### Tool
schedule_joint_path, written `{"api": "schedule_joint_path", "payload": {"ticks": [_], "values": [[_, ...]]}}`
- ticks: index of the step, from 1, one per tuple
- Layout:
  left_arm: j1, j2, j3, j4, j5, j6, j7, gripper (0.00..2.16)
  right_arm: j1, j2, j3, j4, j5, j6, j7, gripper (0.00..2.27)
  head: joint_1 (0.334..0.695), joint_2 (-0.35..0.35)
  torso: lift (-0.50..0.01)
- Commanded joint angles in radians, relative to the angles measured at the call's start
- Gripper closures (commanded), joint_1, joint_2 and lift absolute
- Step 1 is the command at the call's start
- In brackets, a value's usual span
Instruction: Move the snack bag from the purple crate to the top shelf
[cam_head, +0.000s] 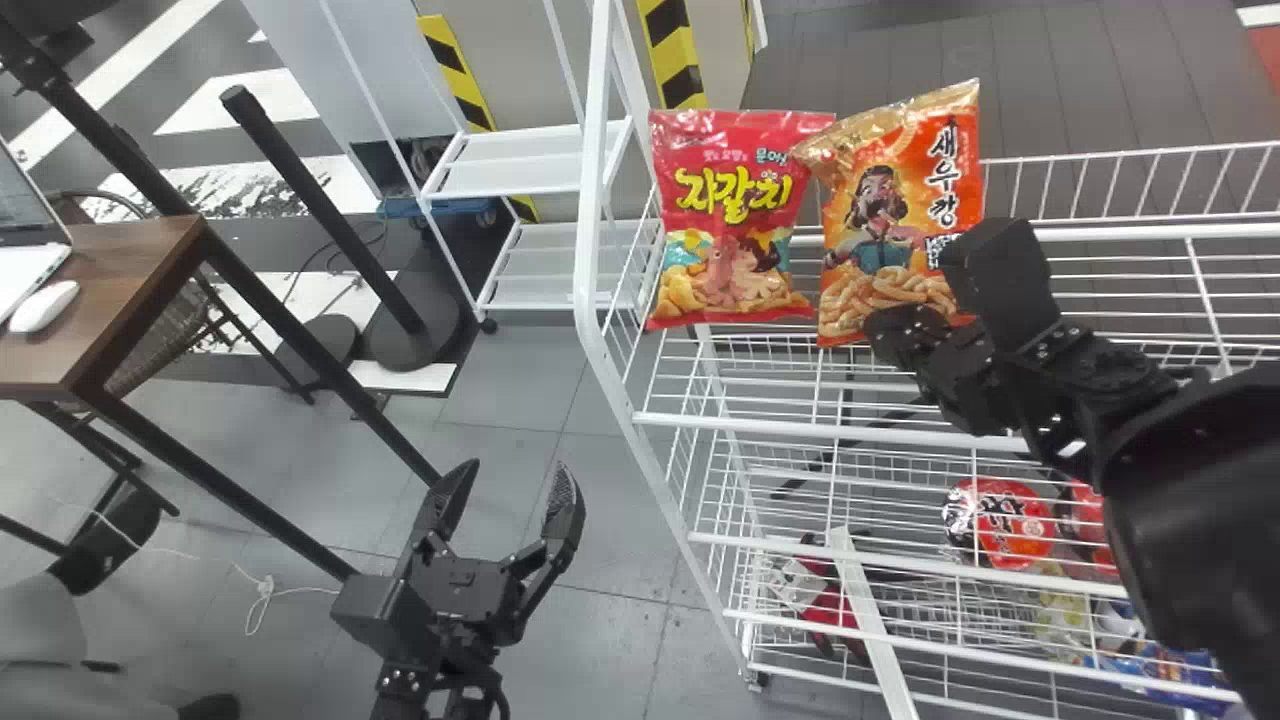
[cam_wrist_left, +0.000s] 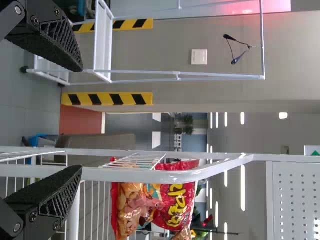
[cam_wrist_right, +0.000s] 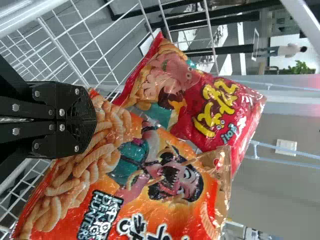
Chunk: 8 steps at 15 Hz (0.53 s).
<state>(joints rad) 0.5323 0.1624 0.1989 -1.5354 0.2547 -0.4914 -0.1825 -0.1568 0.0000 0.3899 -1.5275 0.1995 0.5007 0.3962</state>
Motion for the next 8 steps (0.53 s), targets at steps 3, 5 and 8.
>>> {"api": "schedule_joint_path", "payload": {"ticks": [3, 5, 8], "values": [[0.0, 0.002, -0.001, 0.0, 0.0, 0.003, 0.001, 0.13, -0.047, 0.001, 0.012, 0.078, 0.015, 0.029, 0.0, 2.26, 0.695, 0.35, 0.0], [0.002, 0.002, -0.001, 0.0, 0.0, 0.003, 0.001, 0.13, -0.07, 0.001, 0.012, 0.124, 0.012, 0.011, -0.008, 2.26, 0.695, 0.35, 0.0], [0.002, 0.003, -0.001, 0.0, 0.0, 0.003, 0.001, 0.13, -0.095, 0.001, 0.012, 0.175, 0.003, -0.05, -0.017, 2.26, 0.695, 0.35, 0.0]]}}
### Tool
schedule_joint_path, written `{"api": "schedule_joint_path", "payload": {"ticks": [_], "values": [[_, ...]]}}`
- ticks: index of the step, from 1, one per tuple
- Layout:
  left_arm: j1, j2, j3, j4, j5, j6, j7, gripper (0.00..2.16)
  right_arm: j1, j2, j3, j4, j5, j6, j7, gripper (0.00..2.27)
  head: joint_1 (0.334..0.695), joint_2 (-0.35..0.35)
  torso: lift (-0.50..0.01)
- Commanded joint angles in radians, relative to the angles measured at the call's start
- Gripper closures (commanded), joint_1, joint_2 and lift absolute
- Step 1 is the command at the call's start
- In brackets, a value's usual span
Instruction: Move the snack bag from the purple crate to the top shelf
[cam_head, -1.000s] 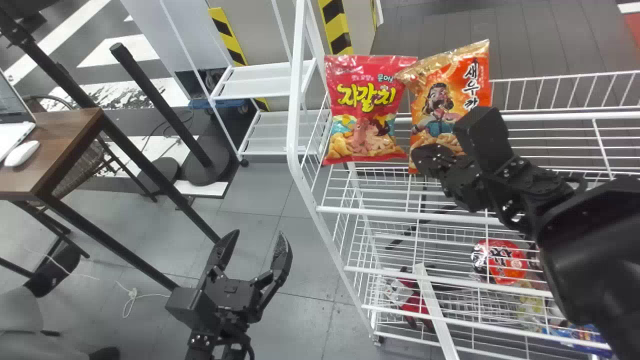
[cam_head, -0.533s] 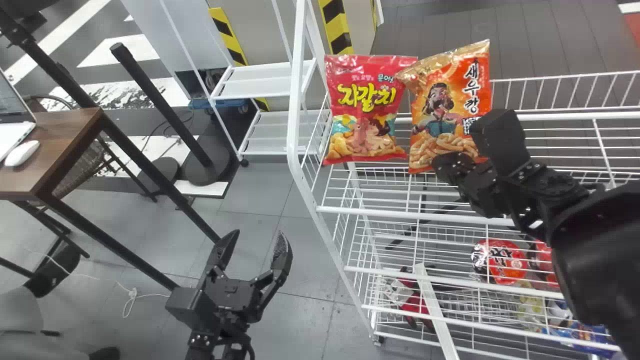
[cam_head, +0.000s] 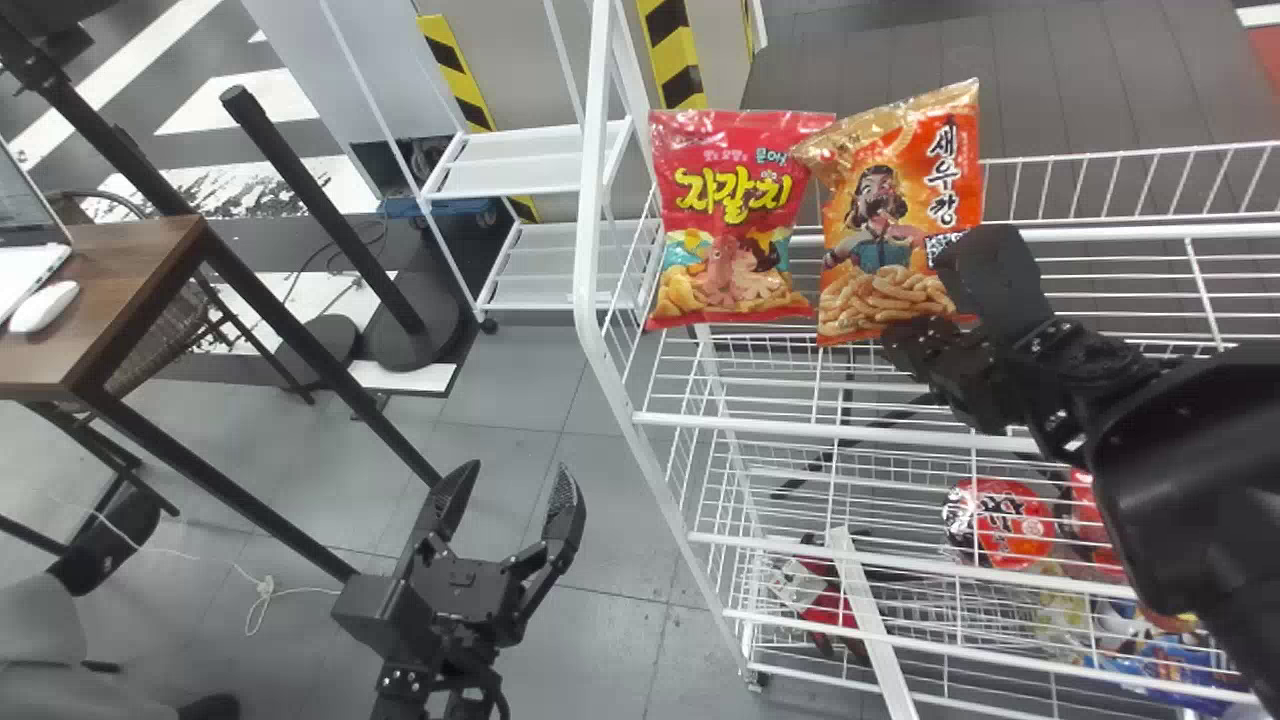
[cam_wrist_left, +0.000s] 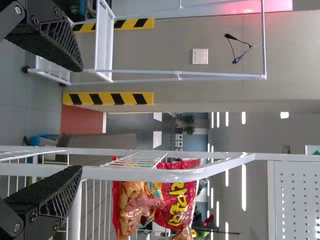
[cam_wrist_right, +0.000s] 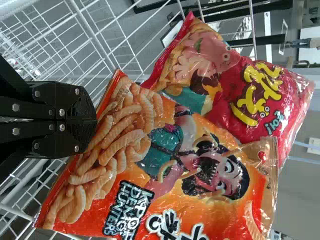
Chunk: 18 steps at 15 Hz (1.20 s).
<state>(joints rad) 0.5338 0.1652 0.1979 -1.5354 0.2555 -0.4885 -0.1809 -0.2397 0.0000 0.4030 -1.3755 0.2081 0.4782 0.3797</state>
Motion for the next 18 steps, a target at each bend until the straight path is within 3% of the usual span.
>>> {"api": "schedule_joint_path", "payload": {"ticks": [1, 11, 18], "values": [[0.0, 0.0, 0.0, 0.0, -0.001, 0.0, 0.0, 0.13, -0.023, 0.001, -0.001, 0.036, -0.012, -0.031, -0.002, 2.26, 0.695, 0.35, 0.0], [-0.002, 0.003, 0.003, 0.0, 0.002, 0.0, 0.0, 0.13, -0.119, 0.001, -0.003, 0.188, -0.018, -0.12, -0.024, 2.26, 0.695, 0.35, 0.0], [-0.002, 0.002, 0.005, 0.0, 0.004, 0.0, 0.0, 0.13, -0.082, 0.001, -0.024, 0.15, -0.038, -0.117, -0.005, 2.26, 0.695, 0.35, 0.0]]}}
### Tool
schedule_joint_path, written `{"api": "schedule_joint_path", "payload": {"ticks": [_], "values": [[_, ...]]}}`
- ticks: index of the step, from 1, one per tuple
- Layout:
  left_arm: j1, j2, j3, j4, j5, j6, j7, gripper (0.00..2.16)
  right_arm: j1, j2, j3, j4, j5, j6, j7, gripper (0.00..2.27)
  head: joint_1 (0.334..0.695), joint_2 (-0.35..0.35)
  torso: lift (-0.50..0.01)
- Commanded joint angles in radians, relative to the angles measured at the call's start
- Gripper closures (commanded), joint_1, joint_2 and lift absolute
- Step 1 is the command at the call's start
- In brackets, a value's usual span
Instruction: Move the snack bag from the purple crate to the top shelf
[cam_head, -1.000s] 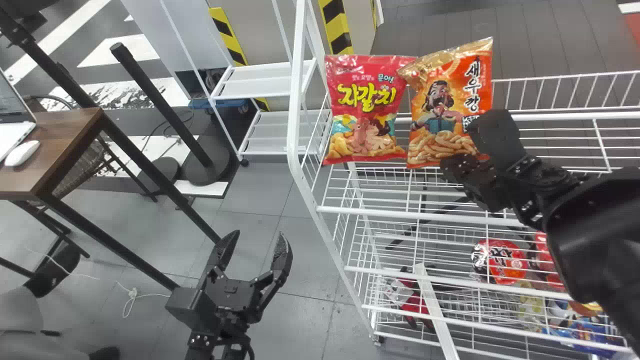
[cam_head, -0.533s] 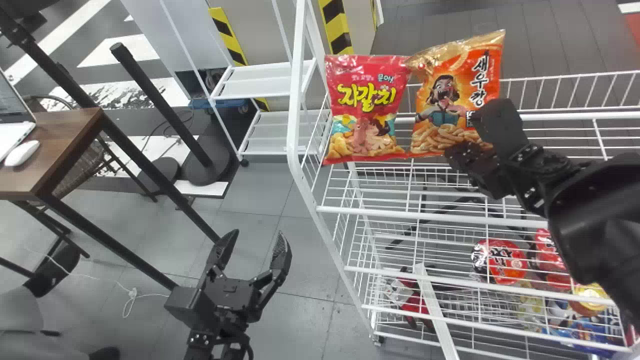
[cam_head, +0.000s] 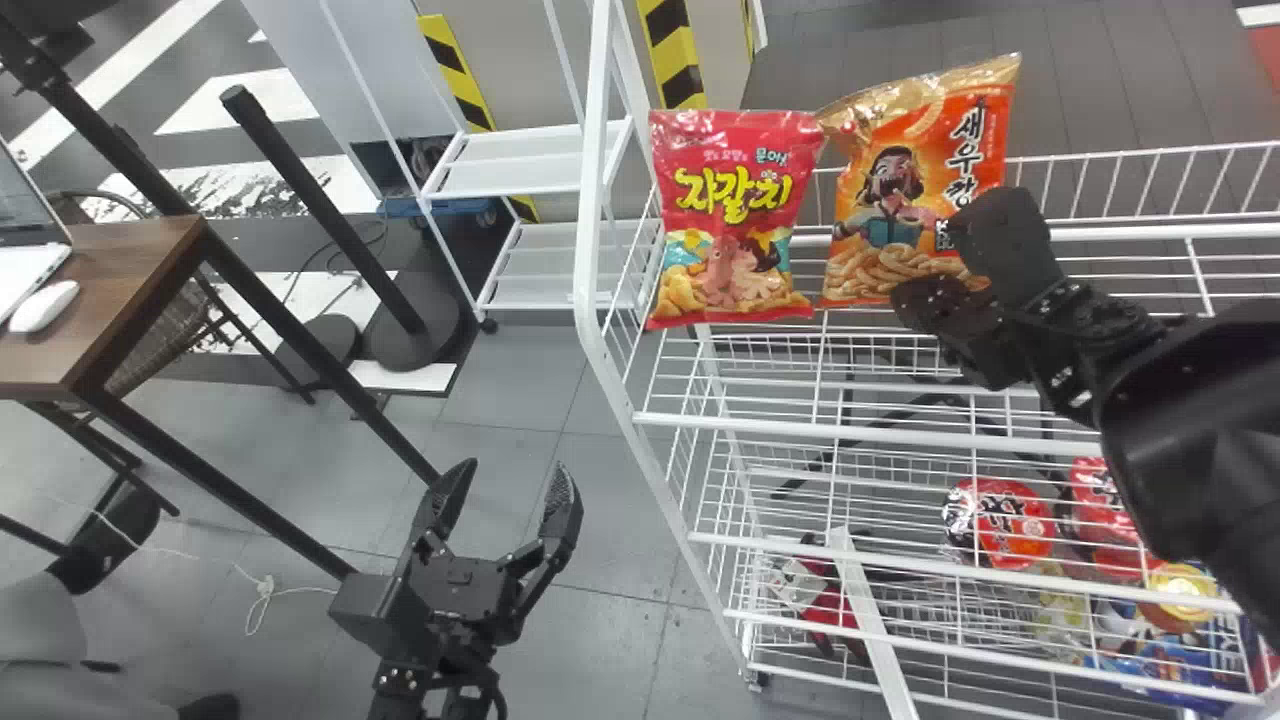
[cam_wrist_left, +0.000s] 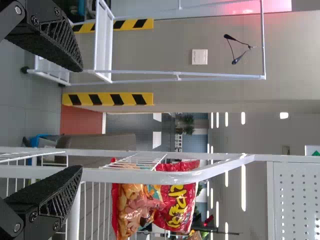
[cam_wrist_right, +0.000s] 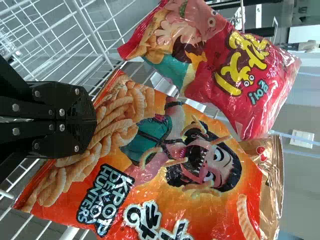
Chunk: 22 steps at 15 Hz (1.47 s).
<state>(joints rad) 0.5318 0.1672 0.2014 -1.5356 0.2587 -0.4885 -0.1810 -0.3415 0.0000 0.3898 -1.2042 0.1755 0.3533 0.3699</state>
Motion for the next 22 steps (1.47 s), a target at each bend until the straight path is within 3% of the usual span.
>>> {"api": "schedule_joint_path", "payload": {"ticks": [1, 5, 9, 14, 15, 16, 19, 21, 22], "values": [[0.001, 0.0, 0.001, 0.0, 0.001, 0.0, 0.0, 0.13, 0.03, 0.001, -0.014, -0.051, -0.024, 0.033, 0.014, 2.26, 0.695, 0.35, 0.0], [0.001, -0.002, 0.001, 0.0, 0.001, 0.0, 0.0, 0.13, 0.102, 0.001, -0.019, -0.166, -0.025, 0.072, 0.023, 2.26, 0.695, 0.35, 0.0], [0.001, -0.006, 0.0, 0.005, -0.001, 0.0, 0.0, 0.13, 0.269, 0.001, -0.097, -0.419, -0.03, 0.174, 0.044, 2.26, 0.695, 0.35, 0.0], [-0.01, -0.002, -0.007, 0.005, -0.001, 0.0, 0.0, 0.13, 0.518, -0.089, -0.313, -0.634, -0.14, 0.125, 0.044, 2.25, 0.695, 0.35, 0.0], [-0.01, -0.002, -0.007, 0.005, -0.001, 0.0, 0.0, 0.13, 0.558, -0.097, -0.364, -0.64, -0.163, 0.085, 0.044, 2.2, 0.695, 0.35, 0.0], [-0.012, -0.003, -0.007, 0.005, -0.001, 0.0, 0.0, 0.13, 0.587, -0.095, -0.401, -0.638, -0.177, 0.033, 0.044, 2.1, 0.695, 0.306, 0.0], [-0.012, -0.006, -0.008, 0.005, -0.001, 0.0, 0.001, 0.13, 0.676, -0.083, -0.471, -0.627, -0.191, -0.105, 0.044, 1.45, 0.695, 0.244, 0.0], [-0.012, -0.008, -0.014, 0.003, -0.001, 0.0, 0.003, 0.13, 0.72, -0.058, -0.488, -0.621, -0.212, -0.213, 0.044, 0.48, 0.695, 0.219, 0.0], [-0.013, -0.008, -0.017, 0.003, -0.001, 0.0, 0.005, 0.13, 0.748, -0.051, -0.489, -0.624, -0.243, -0.247, 0.046, 0.15, 0.695, 0.209, 0.0]]}}
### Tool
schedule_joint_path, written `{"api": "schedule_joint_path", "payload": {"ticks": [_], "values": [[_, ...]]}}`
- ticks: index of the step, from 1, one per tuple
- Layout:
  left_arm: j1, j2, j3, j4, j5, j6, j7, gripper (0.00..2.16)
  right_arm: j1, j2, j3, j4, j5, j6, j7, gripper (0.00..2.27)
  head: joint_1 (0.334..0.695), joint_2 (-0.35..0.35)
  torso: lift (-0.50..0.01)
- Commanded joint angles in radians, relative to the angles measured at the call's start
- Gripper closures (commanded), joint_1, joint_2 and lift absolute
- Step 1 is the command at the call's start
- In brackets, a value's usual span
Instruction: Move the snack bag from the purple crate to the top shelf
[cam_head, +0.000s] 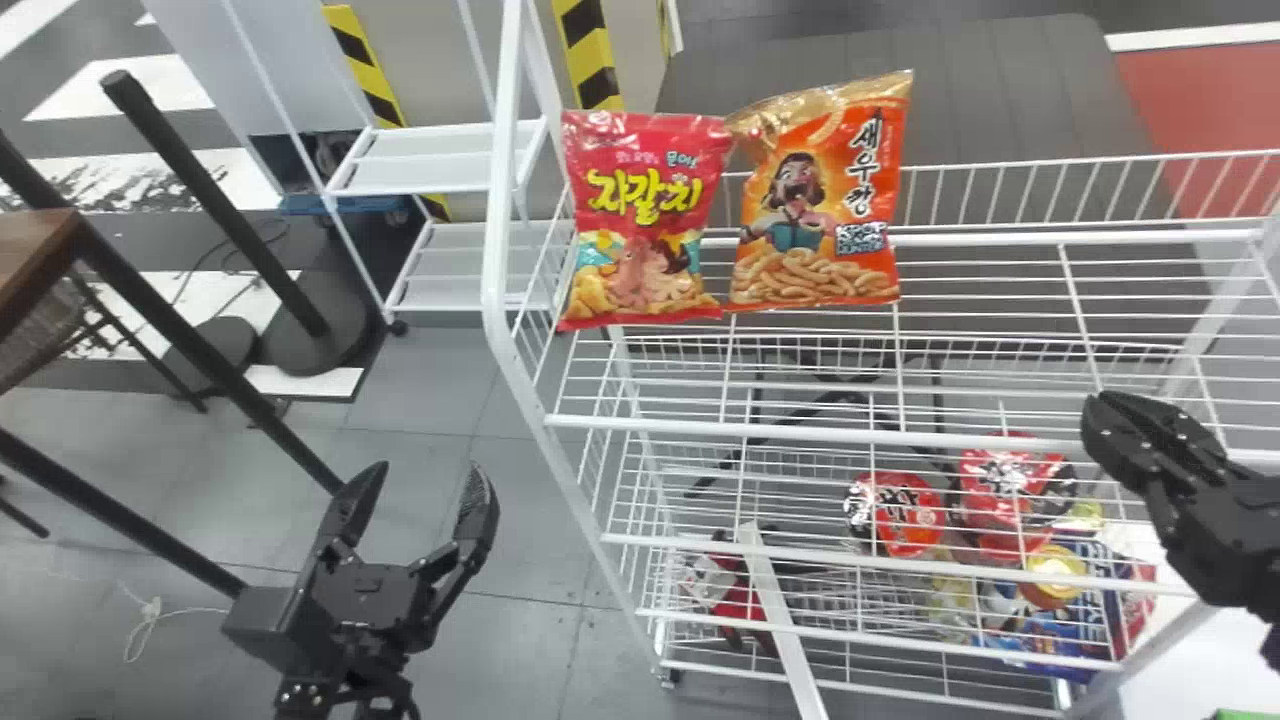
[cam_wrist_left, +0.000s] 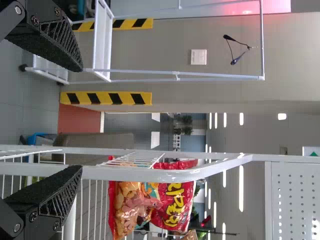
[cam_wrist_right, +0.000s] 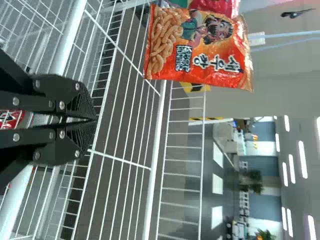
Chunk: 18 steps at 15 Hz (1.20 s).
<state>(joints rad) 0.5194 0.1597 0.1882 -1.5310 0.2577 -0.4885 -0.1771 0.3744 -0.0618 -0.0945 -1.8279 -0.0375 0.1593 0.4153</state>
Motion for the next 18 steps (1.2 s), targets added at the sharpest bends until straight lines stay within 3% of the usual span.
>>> {"api": "schedule_joint_path", "payload": {"ticks": [1, 9, 18], "values": [[-0.001, 0.0, -0.007, -0.006, 0.0, 0.0, 0.001, 0.13, 0.057, 0.025, -0.005, 0.001, -0.044, -0.105, 0.0, 0.1, 0.695, 0.208, 0.0], [-0.009, -0.006, -0.022, -0.015, -0.008, 0.04, 0.001, 0.13, 0.078, 0.037, 0.004, 0.059, -0.074, -0.313, -0.023, 0.11, 0.695, 0.202, 0.0], [0.028, -0.005, -0.026, -0.092, -0.02, 0.101, 0.007, 0.13, 0.087, 0.034, 0.025, 0.067, -0.088, -0.338, -0.036, 0.11, 0.695, 0.187, 0.0]]}}
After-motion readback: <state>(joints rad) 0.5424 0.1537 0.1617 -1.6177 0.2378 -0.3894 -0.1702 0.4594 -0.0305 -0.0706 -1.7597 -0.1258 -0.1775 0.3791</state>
